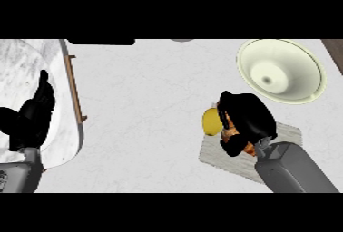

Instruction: Pick the croissant from the placemat and place it in the bowl

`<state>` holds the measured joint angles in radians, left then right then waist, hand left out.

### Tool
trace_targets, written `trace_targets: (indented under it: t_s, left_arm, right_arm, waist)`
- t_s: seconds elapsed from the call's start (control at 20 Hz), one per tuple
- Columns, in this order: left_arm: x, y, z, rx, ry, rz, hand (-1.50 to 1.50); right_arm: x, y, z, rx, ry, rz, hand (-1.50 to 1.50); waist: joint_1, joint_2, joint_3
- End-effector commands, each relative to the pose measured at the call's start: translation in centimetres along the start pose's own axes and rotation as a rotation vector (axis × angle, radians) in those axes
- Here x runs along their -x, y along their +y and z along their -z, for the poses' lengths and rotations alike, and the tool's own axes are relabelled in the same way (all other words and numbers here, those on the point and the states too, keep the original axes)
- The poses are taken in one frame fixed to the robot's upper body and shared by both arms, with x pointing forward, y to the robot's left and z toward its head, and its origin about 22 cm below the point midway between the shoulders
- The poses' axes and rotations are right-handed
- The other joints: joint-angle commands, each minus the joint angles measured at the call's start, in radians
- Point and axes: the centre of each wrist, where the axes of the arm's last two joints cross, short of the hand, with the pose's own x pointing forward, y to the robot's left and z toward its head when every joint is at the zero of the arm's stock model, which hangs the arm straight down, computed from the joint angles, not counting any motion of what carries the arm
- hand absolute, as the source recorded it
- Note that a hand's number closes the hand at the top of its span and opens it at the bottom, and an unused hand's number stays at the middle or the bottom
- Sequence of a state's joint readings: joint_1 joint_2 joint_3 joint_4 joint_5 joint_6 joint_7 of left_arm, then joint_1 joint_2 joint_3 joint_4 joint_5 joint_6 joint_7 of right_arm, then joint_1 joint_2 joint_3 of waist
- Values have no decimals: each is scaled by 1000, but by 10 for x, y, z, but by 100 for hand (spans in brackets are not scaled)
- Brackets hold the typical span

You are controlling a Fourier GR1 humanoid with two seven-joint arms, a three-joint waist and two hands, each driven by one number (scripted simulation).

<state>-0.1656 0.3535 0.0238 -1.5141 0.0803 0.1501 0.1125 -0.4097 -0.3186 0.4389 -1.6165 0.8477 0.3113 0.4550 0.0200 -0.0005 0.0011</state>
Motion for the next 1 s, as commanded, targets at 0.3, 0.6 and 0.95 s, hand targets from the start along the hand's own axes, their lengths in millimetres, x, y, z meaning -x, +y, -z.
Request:
trace_targets:
  t_s: [0.3,0.6,0.95]
  left_arm:
    - [8,18,-21,-10,6,9,0]
    - [-7,-3,0,-2,7,-15,0]
    - [-13,7,3,-3,-2,-15,0]
  right_arm:
    - [-8,-109,-30,441,-26,160,150]
    - [33,-151,-14,493,28,247,150]
    - [86,-150,14,461,31,346,150]
  waist:
    - [-16,-4,-1]
    - [-17,1,-1]
    - [-12,2,-1]
